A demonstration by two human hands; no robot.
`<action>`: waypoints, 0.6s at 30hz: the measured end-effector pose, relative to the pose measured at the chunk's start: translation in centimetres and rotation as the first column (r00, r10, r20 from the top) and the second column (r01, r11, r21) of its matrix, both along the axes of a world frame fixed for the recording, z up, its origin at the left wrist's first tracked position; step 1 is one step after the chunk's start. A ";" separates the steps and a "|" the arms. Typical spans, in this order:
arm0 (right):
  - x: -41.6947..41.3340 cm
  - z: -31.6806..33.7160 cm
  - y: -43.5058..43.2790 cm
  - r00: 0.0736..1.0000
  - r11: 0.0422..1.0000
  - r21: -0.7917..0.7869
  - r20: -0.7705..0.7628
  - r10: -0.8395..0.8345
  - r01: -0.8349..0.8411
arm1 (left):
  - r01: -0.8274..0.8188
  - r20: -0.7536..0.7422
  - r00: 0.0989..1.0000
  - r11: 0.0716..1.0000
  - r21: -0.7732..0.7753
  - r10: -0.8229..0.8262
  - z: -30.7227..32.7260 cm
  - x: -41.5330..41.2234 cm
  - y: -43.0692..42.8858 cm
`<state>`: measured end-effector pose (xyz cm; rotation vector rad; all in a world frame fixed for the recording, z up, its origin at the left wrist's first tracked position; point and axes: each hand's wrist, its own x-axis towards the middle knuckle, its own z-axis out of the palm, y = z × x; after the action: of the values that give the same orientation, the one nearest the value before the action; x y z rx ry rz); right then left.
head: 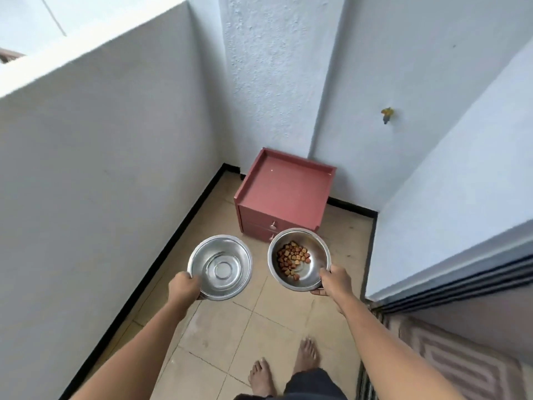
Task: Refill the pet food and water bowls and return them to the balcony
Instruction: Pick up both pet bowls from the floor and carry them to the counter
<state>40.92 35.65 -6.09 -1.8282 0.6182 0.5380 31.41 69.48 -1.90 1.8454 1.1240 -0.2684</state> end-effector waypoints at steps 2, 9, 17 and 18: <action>-2.1 0.8 -3.0 0.999 0.998 -0.017 -0.005 -0.052 0.052 | 0.082 0.016 0.997 0.997 -0.001 -0.082 1.0 1.1 -2.5; -7.9 1.8 -14.1 0.955 0.954 -0.022 -0.004 -0.298 0.297 | 0.358 0.047 0.933 0.934 0.004 -0.358 2.4 4.5 -13.0; -15.0 2.8 -27.7 0.854 0.853 -0.050 0.008 -0.520 0.520 | 0.599 0.115 0.800 0.792 -0.119 -0.589 2.9 4.7 -28.4; -15.9 2.8 -29.7 0.844 0.842 -0.053 0.023 -0.536 0.536 | 0.621 0.119 0.784 0.773 -0.130 -0.609 2.8 4.5 -30.4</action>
<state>25.03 5.95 -3.27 -1.6066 1.1048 0.1328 35.91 39.07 0.91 2.0083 0.3902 -0.6468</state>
